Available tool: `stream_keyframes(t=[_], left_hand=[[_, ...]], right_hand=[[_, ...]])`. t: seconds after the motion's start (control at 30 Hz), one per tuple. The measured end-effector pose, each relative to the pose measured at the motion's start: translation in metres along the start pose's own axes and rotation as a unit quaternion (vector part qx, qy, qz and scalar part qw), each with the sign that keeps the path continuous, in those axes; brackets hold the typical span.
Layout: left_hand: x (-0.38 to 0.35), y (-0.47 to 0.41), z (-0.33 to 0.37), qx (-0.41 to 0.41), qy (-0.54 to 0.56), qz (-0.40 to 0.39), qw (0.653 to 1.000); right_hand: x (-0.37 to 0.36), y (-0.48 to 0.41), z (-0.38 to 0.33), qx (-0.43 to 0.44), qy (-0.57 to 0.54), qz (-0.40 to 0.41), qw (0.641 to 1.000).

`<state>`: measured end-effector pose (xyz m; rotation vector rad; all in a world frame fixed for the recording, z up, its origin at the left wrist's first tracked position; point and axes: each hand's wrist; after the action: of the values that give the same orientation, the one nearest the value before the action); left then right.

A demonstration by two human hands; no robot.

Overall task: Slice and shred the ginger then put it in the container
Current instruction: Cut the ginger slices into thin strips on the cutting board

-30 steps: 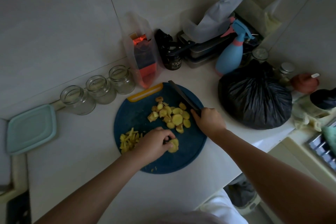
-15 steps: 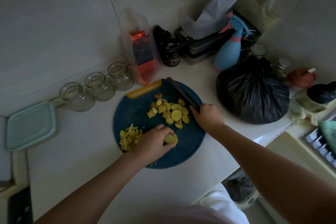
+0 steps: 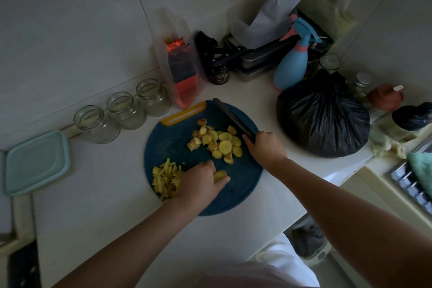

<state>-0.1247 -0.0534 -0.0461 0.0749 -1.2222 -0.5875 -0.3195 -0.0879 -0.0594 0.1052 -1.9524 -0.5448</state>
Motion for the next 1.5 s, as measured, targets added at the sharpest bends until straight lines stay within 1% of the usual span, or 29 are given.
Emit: stream_keyframes(t=[0.1, 0.27, 0.43, 0.6, 0.73, 0.83, 0.9, 0.97, 1.03, 1.13, 1.23, 1.4, 1.5], left_hand=[[-0.005, 0.001, 0.006, 0.015, -0.025, 0.019, 0.999], [-0.011, 0.002, 0.005, -0.040, 0.000, 0.004, 0.999], [-0.008, -0.001, 0.002, -0.055, -0.012, 0.007, 0.998], [0.018, -0.019, 0.007, -0.078, 0.035, 0.032, 0.996], [0.036, -0.050, 0.011, -0.093, 0.011, 0.036, 0.995], [0.032, -0.063, 0.012, -0.098, -0.038, 0.032, 0.994], [0.027, -0.062, 0.012, -0.109, -0.048, 0.055, 0.991], [0.024, -0.060, 0.012, -0.136, -0.036, 0.092, 0.986], [0.024, -0.056, 0.010, -0.153, 0.009, 0.114, 0.981], [0.027, -0.049, 0.006, -0.154, 0.078, 0.144, 0.975], [0.029, -0.034, 0.000, -0.175, 0.076, 0.182, 0.965], [0.008, -0.001, -0.008, -0.205, 0.019, 0.156, 0.966], [-0.014, 0.011, -0.013, -0.209, 0.046, 0.141, 0.967]], right_hand=[[-0.001, 0.000, 0.000, 0.003, 0.002, 0.000, 1.000], [-0.001, 0.000, 0.001, 0.000, 0.002, 0.002, 1.000], [-0.001, -0.001, 0.001, -0.001, -0.005, -0.001, 1.000], [-0.001, 0.000, 0.001, -0.001, -0.009, -0.002, 1.000], [-0.001, 0.001, 0.001, -0.003, -0.008, -0.003, 1.000], [-0.001, 0.001, 0.001, -0.003, -0.005, 0.002, 1.000], [-0.001, 0.000, 0.000, -0.002, -0.004, 0.002, 1.000], [0.000, -0.001, 0.001, 0.000, -0.008, -0.003, 1.000], [0.001, -0.001, 0.001, 0.002, -0.011, -0.007, 1.000], [0.000, -0.001, 0.002, 0.004, -0.012, -0.008, 1.000], [0.001, -0.001, 0.002, 0.004, -0.006, -0.007, 1.000], [0.000, -0.002, 0.003, 0.008, -0.005, -0.002, 1.000], [0.001, -0.001, 0.002, 0.006, 0.000, -0.003, 1.000]])
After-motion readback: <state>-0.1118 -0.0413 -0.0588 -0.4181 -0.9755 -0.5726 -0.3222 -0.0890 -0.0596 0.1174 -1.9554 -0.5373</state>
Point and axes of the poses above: each hand's wrist, its own y-axis away from the middle knuckle, its own x-axis out of the back of the hand, z = x × y, and after that the axes turned 9 degrees about -z, right-handed
